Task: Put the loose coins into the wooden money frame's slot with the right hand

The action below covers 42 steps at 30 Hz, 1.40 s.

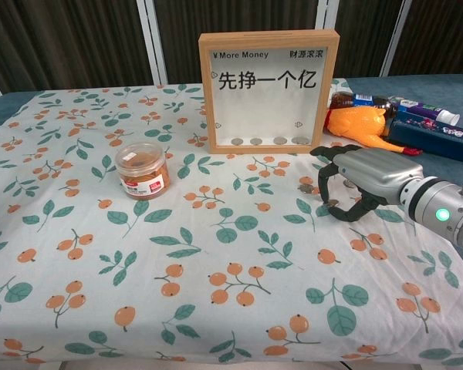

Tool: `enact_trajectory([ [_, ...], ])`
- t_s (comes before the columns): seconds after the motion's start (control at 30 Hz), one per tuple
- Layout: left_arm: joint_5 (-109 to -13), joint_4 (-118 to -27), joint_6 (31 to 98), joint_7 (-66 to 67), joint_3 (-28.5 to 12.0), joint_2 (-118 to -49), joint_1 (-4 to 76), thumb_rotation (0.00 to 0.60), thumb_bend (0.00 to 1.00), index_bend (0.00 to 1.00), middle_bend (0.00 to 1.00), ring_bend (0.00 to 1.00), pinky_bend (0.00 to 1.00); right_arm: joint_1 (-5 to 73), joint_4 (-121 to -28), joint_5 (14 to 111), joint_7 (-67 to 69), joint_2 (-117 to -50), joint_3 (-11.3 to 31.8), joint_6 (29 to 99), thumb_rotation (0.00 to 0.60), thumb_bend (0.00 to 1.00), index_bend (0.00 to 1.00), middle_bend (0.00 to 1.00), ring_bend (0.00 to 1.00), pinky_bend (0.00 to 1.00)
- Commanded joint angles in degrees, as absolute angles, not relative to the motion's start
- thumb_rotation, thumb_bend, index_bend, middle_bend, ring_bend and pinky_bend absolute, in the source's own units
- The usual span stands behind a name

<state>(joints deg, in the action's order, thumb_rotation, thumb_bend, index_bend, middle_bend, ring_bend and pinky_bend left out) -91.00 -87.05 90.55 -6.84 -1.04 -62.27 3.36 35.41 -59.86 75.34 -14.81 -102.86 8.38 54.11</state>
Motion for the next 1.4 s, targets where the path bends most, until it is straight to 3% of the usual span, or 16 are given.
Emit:
enact_trajectory([
  [0.03,-90.99,-87.03,90.60,-6.96,-1.05,-62.24,3.33,0.600,0.44,0.00,0.00,0.00,0.00,35.59,-59.70,75.22,-14.77,-103.02,8.50,54.12,0.600,0.53,0.62,0.14,0.00,0.03],
  [1.03,-91.54,-86.36,91.48,-8.27,-1.15,-62.32,3.05,0.600,0.44,0.00,0.00,0.00,0.00,37.52,-57.82,74.34,-13.85,-104.58,10.34,55.76,0.600,0.61,0.75,0.24,0.07,0.12],
  [1.4,-91.34,-86.28,91.13,-8.14,-1.24,-62.43,3.20,0.600,0.44,0.00,0.00,0.00,0.00,37.03,-70.99,79.27,-12.31,-96.45,12.96,64.66,0.600,0.61,0.75,0.25,0.07,0.13],
])
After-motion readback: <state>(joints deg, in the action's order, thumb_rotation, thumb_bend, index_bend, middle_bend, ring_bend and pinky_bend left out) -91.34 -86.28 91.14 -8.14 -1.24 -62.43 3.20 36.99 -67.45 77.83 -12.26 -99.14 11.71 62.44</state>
